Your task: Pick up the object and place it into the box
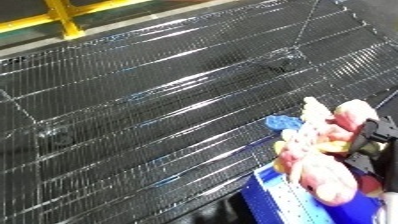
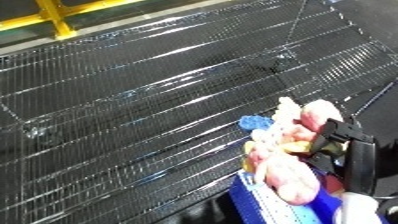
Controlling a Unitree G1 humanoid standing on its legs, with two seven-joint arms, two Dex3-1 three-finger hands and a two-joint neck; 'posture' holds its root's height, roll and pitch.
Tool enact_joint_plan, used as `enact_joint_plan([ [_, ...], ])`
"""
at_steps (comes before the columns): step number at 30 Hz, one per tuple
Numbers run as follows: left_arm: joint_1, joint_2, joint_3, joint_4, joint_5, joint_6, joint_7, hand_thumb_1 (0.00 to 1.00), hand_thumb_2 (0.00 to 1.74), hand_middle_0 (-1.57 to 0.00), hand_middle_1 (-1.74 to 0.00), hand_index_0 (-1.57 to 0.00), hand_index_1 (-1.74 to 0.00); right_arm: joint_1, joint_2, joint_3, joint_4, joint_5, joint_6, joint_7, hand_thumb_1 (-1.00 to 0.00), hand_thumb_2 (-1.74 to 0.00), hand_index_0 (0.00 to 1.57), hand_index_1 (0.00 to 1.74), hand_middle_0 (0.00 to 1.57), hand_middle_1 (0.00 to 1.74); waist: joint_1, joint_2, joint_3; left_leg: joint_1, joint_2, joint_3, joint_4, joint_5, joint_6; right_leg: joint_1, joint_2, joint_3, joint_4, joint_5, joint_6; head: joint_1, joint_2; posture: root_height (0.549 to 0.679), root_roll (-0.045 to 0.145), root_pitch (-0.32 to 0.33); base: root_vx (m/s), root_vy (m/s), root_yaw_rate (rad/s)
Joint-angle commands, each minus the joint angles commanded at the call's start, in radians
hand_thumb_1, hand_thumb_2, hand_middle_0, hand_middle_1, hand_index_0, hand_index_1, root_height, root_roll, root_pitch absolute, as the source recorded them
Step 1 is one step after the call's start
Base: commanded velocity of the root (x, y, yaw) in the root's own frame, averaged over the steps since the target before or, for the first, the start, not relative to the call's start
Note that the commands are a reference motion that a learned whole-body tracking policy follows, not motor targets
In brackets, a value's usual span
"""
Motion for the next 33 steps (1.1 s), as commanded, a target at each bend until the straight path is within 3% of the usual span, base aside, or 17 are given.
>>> enact_joint_plan([
  [7, -0.001, 0.006, -0.024, 0.017, -0.021, -0.007, -0.003, 1.0, 1.74, -1.57, -1.74, -1.57, -1.74, 0.027, 0.055, -0.084, 0.041, 0.074, -0.05, -0.061, -1.0, -1.74, 1.57, 1.74, 1.57, 1.74, -0.059, 0.02, 0.002, 0.009, 0.002, 0.025, 0.007, -0.011, 0.0018, -0.006, 0.0035, 0.016, 0.006, -0.005, -0.0044, 0.12, -0.007, 0.632, 0.092, -0.189, 0.0, 0.03, -0.094],
  [12, 0.012, 0.012, -0.026, 0.031, -0.033, -0.013, -0.002, 1.0, 1.74, -1.57, -1.74, -1.57, -1.74, 0.033, 0.088, -0.132, 0.079, 0.133, -0.086, -0.096, -1.0, -1.74, 1.57, 1.74, 1.57, 1.74, -0.082, 0.03, -0.006, 0.016, 0.005, 0.043, 0.006, -0.019, 0.0017, -0.007, 0.0045, 0.024, 0.002, -0.007, -0.0064, 0.152, -0.008, 0.633, 0.096, -0.184, 0.013, 0.021, -0.077],
  [21, 0.027, 0.025, -0.031, 0.035, -0.057, -0.024, -0.008, 1.0, 1.74, -1.57, -1.74, -1.57, -1.74, 0.018, 0.098, -0.188, 0.158, 0.266, -0.165, -0.117, -0.55, -0.96, 0.86, 0.96, 0.86, 0.96, -0.096, 0.032, -0.018, 0.024, 0.012, 0.055, -0.001, -0.022, -0.0018, -0.003, 0.0063, 0.028, -0.009, -0.007, -0.0051, 0.221, -0.011, 0.635, 0.096, -0.177, 0.012, -0.004, -0.053],
  [32, 0.03, 0.041, -0.034, 0.037, -0.046, -0.029, -0.013, 1.0, 1.74, -1.57, -1.74, -1.57, -1.74, 0.012, 0.082, -0.195, 0.213, 0.291, -0.178, -0.128, 0.0, 0.0, 0.0, 0.0, 0.0, 0.0, -0.091, 0.033, -0.024, 0.026, 0.017, 0.062, -0.008, -0.019, -0.0046, -0.001, 0.0095, 0.029, -0.016, -0.011, -0.0047, 0.221, -0.023, 0.636, 0.095, -0.17, 0.009, -0.009, -0.018],
  [33, 0.029, 0.041, -0.033, 0.037, -0.044, -0.029, -0.013, 1.0, 1.74, -1.57, -1.74, -1.57, -1.74, 0.014, 0.083, -0.194, 0.211, 0.288, -0.179, -0.126, 0.0, 0.0, 0.0, 0.0, 0.0, 0.0, -0.09, 0.032, -0.024, 0.025, 0.017, 0.062, -0.008, -0.017, -0.0052, -0.001, 0.0099, 0.029, -0.017, -0.011, -0.0046, 0.22, -0.024, 0.636, 0.095, -0.17, 0.01, -0.014, -0.002],
])
